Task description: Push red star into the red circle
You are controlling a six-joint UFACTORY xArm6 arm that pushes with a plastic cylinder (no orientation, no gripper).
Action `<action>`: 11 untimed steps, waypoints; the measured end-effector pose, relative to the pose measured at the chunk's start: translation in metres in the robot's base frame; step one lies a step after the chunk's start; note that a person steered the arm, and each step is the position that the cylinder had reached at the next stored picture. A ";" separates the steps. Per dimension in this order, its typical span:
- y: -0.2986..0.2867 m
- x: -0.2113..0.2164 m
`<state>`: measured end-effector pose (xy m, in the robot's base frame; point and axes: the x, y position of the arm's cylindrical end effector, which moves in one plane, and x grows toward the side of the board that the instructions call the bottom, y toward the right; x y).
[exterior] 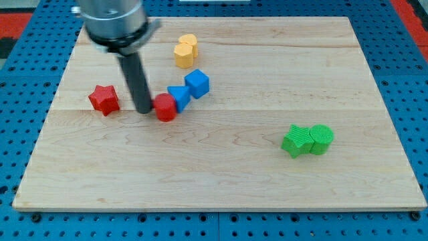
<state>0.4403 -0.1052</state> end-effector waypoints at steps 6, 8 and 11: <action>-0.009 -0.035; -0.025 -0.027; 0.003 0.028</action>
<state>0.4682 -0.1023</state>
